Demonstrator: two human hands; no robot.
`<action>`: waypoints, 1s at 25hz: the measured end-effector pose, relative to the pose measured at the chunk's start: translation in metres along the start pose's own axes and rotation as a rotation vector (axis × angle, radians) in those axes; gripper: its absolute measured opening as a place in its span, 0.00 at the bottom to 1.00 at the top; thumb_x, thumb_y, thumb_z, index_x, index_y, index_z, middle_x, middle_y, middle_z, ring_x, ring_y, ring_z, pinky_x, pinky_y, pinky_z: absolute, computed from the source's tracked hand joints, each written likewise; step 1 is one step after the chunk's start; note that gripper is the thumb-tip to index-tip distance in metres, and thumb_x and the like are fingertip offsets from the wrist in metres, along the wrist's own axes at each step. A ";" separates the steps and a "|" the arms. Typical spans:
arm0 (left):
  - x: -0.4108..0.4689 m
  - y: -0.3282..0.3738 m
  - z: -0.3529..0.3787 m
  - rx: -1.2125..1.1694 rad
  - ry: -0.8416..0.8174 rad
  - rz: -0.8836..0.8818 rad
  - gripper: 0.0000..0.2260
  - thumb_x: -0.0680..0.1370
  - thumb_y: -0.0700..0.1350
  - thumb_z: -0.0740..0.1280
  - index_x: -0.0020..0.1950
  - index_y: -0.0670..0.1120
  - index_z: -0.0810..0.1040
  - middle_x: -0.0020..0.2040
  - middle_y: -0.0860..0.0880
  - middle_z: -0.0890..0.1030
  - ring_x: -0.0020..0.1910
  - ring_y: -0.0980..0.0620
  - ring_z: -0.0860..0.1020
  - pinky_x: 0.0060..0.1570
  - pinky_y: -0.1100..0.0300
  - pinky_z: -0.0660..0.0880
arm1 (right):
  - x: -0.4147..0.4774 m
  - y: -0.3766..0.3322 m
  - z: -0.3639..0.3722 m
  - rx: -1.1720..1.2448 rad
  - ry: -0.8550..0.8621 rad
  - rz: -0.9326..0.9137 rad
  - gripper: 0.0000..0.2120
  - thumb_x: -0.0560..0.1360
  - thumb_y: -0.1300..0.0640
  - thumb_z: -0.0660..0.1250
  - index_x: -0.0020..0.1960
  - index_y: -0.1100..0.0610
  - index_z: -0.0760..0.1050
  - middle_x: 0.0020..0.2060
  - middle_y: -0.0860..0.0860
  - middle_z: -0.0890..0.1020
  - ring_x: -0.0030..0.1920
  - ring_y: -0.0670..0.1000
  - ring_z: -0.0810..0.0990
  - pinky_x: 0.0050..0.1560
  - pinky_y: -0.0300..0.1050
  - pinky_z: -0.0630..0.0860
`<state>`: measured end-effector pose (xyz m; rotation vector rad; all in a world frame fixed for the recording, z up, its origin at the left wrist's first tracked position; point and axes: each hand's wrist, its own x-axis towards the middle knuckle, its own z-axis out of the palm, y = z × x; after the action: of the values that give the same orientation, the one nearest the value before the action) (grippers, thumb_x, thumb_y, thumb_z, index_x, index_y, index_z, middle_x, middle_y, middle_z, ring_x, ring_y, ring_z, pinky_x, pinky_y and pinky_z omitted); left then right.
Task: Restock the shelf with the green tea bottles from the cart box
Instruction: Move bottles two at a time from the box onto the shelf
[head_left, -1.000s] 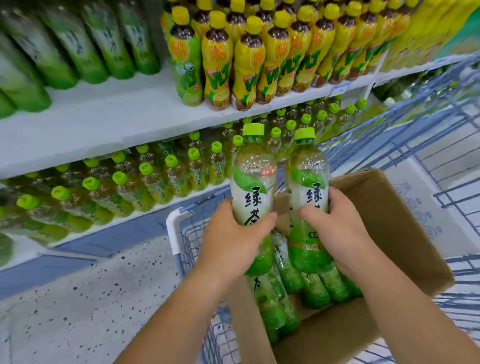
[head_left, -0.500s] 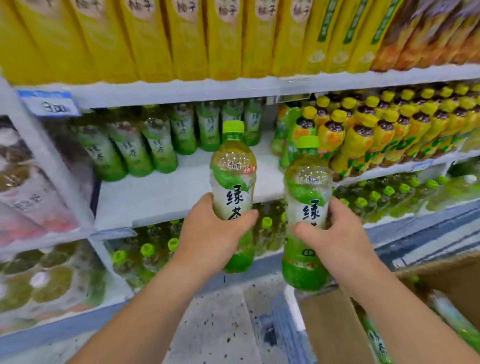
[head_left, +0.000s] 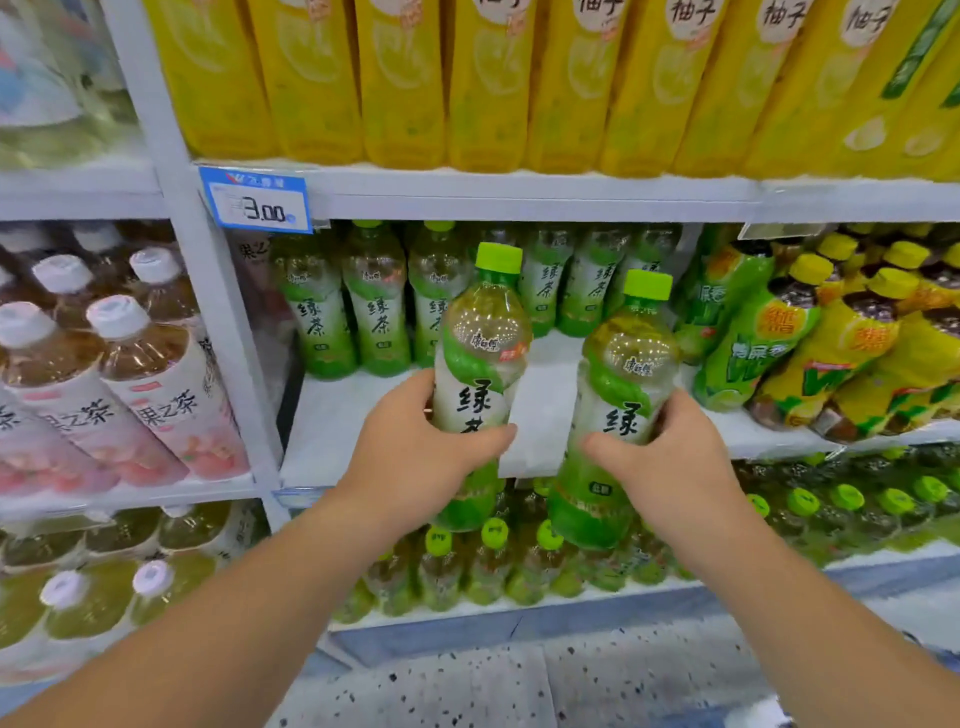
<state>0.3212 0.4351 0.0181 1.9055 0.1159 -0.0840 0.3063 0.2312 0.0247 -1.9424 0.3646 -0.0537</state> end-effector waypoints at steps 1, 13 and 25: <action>0.009 -0.001 0.001 -0.001 0.018 0.020 0.16 0.68 0.49 0.81 0.52 0.55 0.80 0.44 0.57 0.85 0.40 0.61 0.82 0.33 0.66 0.80 | 0.010 0.000 0.003 0.005 0.010 -0.015 0.18 0.67 0.58 0.77 0.52 0.49 0.73 0.45 0.46 0.83 0.44 0.47 0.83 0.43 0.47 0.80; 0.101 -0.034 0.062 -0.123 0.250 0.135 0.16 0.67 0.48 0.82 0.49 0.56 0.79 0.44 0.60 0.85 0.43 0.66 0.81 0.44 0.68 0.78 | 0.126 0.026 0.035 0.016 -0.015 -0.211 0.26 0.67 0.57 0.79 0.61 0.50 0.72 0.51 0.45 0.83 0.51 0.46 0.82 0.52 0.50 0.81; 0.113 -0.074 0.082 0.192 0.253 0.153 0.27 0.70 0.51 0.79 0.67 0.52 0.77 0.58 0.52 0.72 0.56 0.55 0.76 0.63 0.56 0.75 | 0.144 0.078 0.040 -0.054 -0.164 -0.246 0.25 0.72 0.53 0.76 0.65 0.47 0.72 0.56 0.40 0.81 0.58 0.42 0.79 0.62 0.44 0.76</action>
<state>0.4246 0.3868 -0.0912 2.1036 0.1363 0.2589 0.4342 0.2001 -0.0808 -2.0202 0.0183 -0.0444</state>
